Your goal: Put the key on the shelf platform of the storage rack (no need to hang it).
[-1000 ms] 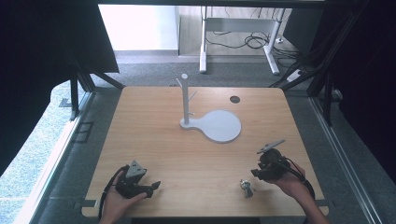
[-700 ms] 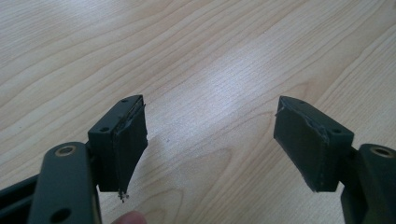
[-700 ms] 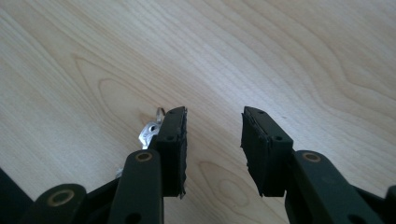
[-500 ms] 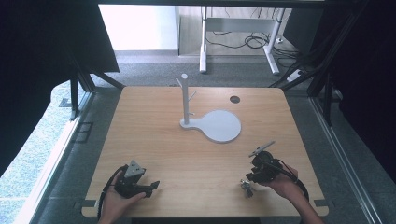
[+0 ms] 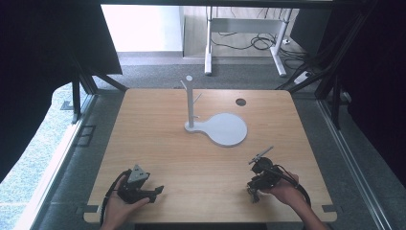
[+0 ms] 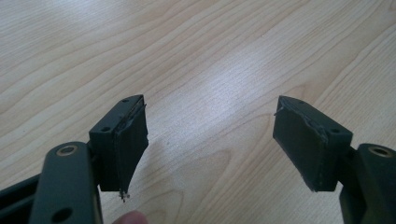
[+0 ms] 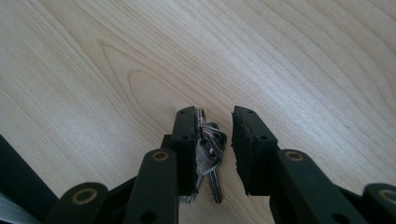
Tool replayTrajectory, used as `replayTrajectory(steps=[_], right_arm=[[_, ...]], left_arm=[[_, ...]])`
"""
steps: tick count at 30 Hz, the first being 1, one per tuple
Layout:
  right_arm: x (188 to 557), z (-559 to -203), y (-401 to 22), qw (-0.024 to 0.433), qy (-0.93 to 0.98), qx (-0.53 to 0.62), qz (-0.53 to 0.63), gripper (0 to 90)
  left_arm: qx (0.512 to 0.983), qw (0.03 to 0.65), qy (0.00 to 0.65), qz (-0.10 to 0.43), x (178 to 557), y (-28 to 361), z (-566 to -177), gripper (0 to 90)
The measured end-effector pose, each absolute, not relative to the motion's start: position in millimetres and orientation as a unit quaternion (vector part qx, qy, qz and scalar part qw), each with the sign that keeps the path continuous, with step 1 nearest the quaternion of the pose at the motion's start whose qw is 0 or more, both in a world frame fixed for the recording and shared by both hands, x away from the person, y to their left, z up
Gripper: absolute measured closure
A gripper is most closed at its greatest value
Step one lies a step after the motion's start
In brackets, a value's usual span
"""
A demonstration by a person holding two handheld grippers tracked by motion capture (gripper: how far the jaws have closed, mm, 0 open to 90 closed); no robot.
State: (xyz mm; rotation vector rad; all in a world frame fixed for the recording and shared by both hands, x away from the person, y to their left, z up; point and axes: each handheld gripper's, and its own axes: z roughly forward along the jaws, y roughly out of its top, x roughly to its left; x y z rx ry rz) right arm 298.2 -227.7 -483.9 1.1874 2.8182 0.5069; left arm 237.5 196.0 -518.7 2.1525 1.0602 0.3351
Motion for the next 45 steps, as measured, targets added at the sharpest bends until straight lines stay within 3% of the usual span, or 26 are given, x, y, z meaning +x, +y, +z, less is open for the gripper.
replayTrajectory(steps=[23, 45], right_arm=[[307, -494, -216, 0.007, 0.912, 0.384, 0.143, 78.6], [312, -495, -211, 0.006, 0.91, 0.392, 0.138, 77.5]], left_arm=[[0.834, 0.349, 0.409, 0.126, 238, 195, -520, 26.4], [0.832, 0.349, 0.412, 0.127, 238, 196, -520, 26.4]])
